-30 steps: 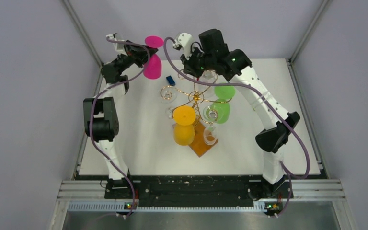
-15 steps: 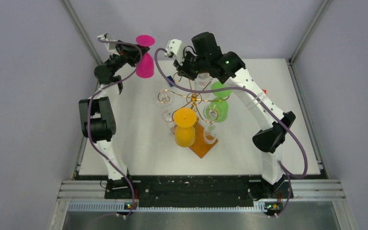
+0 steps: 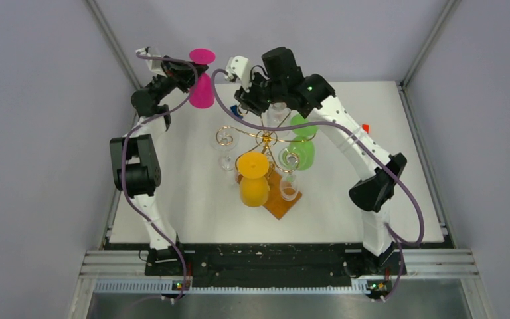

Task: Place the wine glass upside down on the wine glass rack

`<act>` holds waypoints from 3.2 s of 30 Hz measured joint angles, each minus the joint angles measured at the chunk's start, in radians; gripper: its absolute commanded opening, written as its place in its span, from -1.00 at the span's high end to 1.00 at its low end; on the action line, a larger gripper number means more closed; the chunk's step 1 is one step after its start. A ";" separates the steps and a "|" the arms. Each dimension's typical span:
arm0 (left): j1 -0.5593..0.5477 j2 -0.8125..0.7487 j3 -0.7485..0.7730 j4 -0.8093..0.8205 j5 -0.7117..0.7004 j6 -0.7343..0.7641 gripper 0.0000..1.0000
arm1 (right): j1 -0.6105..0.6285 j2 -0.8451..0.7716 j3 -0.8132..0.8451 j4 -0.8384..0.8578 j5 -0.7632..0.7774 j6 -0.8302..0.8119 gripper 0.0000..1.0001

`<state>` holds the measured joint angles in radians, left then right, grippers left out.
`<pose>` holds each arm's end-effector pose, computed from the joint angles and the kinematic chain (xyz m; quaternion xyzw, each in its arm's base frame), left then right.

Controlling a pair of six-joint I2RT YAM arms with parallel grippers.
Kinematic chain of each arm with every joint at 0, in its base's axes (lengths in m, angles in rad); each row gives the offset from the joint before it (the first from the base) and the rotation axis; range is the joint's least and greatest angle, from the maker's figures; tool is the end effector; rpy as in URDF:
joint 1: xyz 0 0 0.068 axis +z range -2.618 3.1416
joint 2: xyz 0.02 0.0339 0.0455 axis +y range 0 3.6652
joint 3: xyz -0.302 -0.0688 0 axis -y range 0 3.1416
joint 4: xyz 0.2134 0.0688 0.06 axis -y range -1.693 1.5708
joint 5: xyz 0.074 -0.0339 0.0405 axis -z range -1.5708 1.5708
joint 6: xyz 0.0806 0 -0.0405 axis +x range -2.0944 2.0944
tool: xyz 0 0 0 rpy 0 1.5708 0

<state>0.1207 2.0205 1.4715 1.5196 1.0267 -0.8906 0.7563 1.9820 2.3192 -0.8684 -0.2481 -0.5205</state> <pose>0.4352 -0.0167 0.4208 0.2857 0.4525 -0.4470 0.7168 0.3162 0.3255 0.4405 -0.5626 0.6550 0.1646 0.4768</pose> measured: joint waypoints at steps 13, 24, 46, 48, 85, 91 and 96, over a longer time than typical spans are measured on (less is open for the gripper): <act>0.000 0.000 0.000 0.000 -0.001 -0.002 1.00 | 0.001 -0.027 -0.044 0.040 0.047 -0.002 -0.08; -0.005 0.000 0.000 0.000 -0.004 -0.002 1.00 | 0.003 -0.035 -0.047 0.034 0.060 0.000 -0.06; -0.019 0.000 0.000 0.000 -0.004 -0.010 1.00 | 0.003 -0.119 -0.076 -0.074 0.058 0.062 0.07; -0.019 0.000 0.000 0.000 -0.004 -0.010 1.00 | 0.003 -0.126 -0.085 -0.078 0.050 0.068 0.07; -0.053 -0.338 -0.401 0.005 0.055 0.030 1.00 | 0.003 -0.739 -0.556 0.258 0.196 0.186 -0.14; -0.095 -0.370 -0.486 0.006 0.118 0.087 1.00 | 0.003 -0.792 -0.600 0.253 0.224 0.193 -0.14; -0.115 -0.378 -0.503 0.005 0.154 0.109 1.00 | 0.003 -0.804 -0.620 0.254 0.234 0.193 -0.14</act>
<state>0.0055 1.6428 0.9684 1.5246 1.1812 -0.7811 0.7589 1.1782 1.6997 -0.6144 -0.0139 -0.3279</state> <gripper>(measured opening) 0.122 0.568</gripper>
